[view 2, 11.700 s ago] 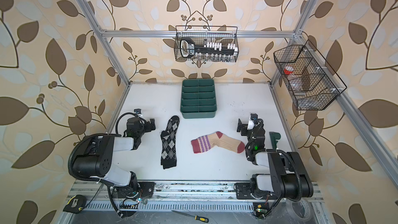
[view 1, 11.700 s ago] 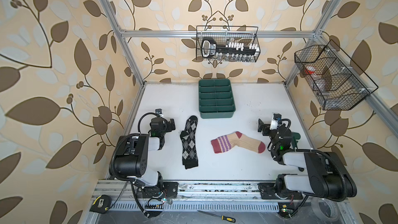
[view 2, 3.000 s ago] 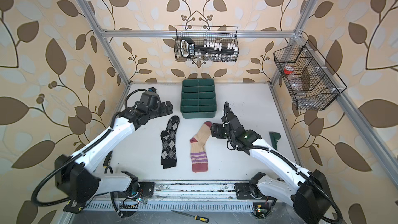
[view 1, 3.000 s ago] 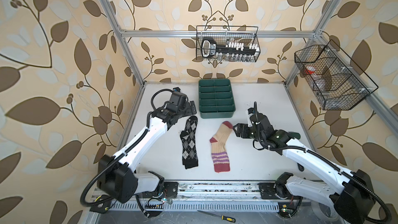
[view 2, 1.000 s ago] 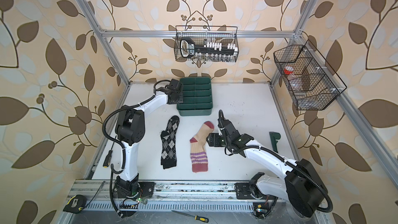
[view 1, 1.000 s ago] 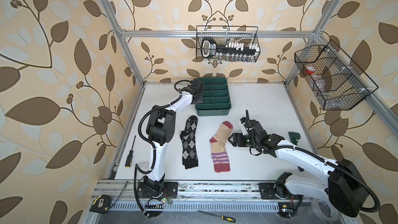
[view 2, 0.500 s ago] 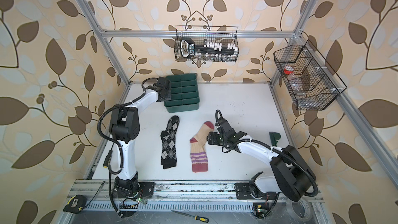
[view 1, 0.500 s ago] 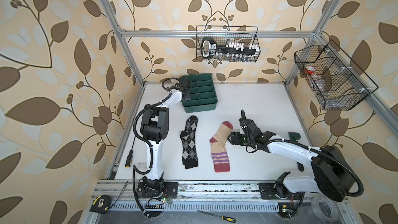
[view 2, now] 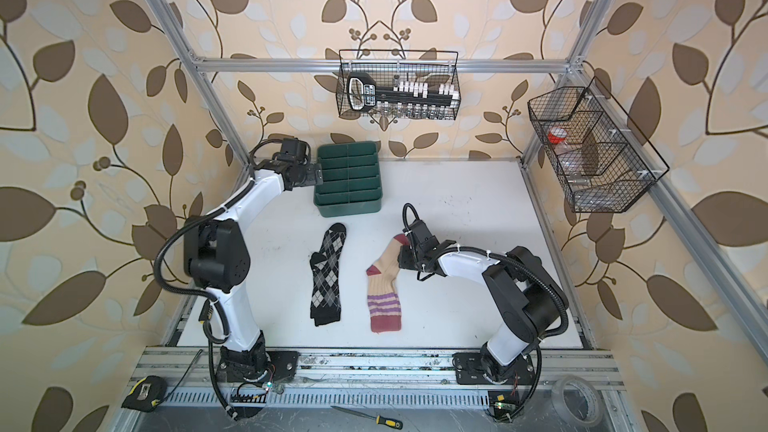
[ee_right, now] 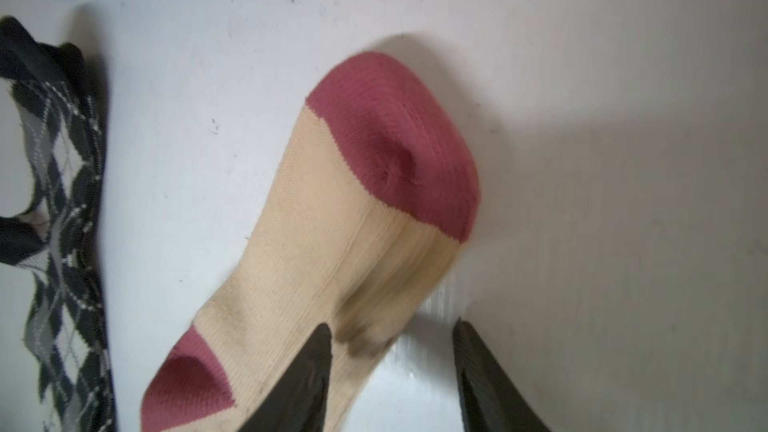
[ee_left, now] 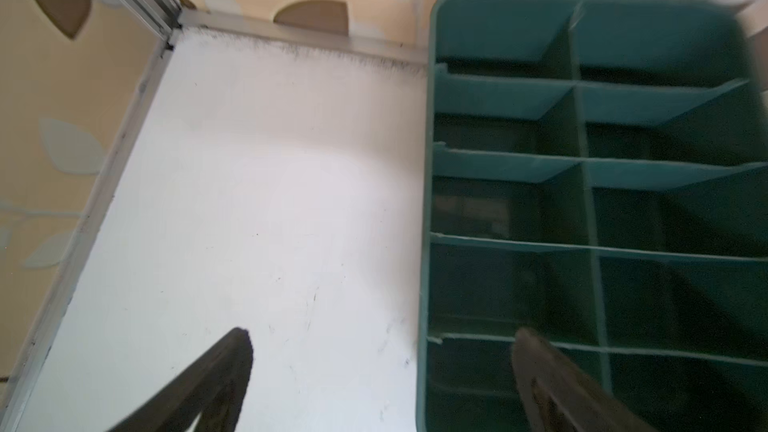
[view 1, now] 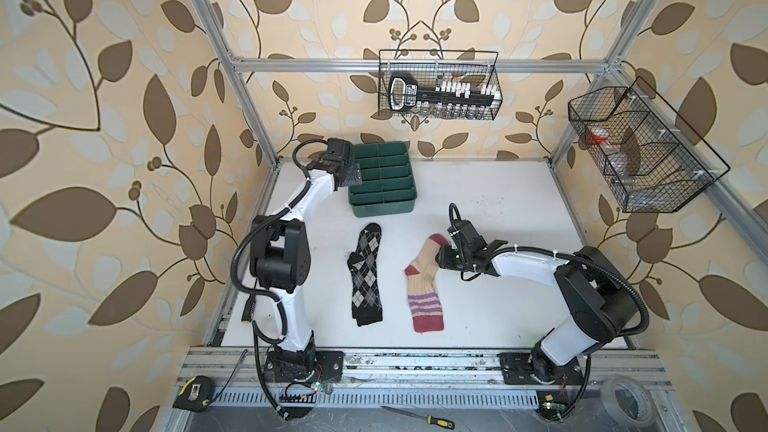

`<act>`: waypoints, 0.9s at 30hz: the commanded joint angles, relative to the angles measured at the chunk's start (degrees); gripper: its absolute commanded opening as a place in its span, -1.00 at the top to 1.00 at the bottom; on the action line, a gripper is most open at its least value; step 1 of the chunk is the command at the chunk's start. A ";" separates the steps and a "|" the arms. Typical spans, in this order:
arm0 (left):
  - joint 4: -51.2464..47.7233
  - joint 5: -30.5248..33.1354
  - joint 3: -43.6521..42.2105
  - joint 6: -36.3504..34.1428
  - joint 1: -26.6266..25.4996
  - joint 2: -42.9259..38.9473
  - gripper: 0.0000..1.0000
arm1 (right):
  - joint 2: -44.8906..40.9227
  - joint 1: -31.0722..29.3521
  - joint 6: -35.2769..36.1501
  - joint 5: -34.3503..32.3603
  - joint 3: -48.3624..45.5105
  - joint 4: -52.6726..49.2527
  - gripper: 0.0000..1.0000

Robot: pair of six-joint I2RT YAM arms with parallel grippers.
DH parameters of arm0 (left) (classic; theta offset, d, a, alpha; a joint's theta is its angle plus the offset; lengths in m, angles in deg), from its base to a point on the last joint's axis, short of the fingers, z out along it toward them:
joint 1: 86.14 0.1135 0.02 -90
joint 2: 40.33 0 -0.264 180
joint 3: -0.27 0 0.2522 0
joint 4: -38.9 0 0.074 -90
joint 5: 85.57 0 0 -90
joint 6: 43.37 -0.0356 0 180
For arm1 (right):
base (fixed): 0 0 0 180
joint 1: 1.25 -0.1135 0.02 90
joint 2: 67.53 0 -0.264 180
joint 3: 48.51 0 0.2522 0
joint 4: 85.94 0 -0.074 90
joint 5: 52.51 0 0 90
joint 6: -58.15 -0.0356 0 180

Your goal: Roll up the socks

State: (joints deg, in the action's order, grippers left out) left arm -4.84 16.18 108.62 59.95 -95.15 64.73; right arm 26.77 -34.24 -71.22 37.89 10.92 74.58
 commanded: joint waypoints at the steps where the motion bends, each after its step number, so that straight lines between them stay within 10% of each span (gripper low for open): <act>1: -0.99 -6.09 -3.32 3.58 -0.91 -13.42 -0.98 | 2.10 0.87 -0.14 -1.42 1.22 0.38 0.26; 10: -2.04 -14.48 -18.36 -1.24 -13.48 -31.58 -0.98 | 6.94 3.53 1.51 -0.56 5.04 0.53 0.81; 19: -4.67 -19.88 -31.42 -2.37 -19.79 -39.27 -0.98 | 10.95 6.42 4.03 1.92 9.78 -0.38 0.86; 23: -3.75 -20.74 -34.76 -6.51 -23.69 -40.98 -0.98 | 12.30 7.41 5.29 2.79 11.92 -1.01 0.73; 27: 6.19 -22.31 -42.32 -12.49 -27.96 -46.75 -0.98 | 9.52 8.88 6.22 4.60 12.42 -2.14 0.15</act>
State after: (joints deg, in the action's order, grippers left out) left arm -6.53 -3.21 70.59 53.90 -120.90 23.07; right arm 37.61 -26.41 -66.35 41.19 22.97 75.37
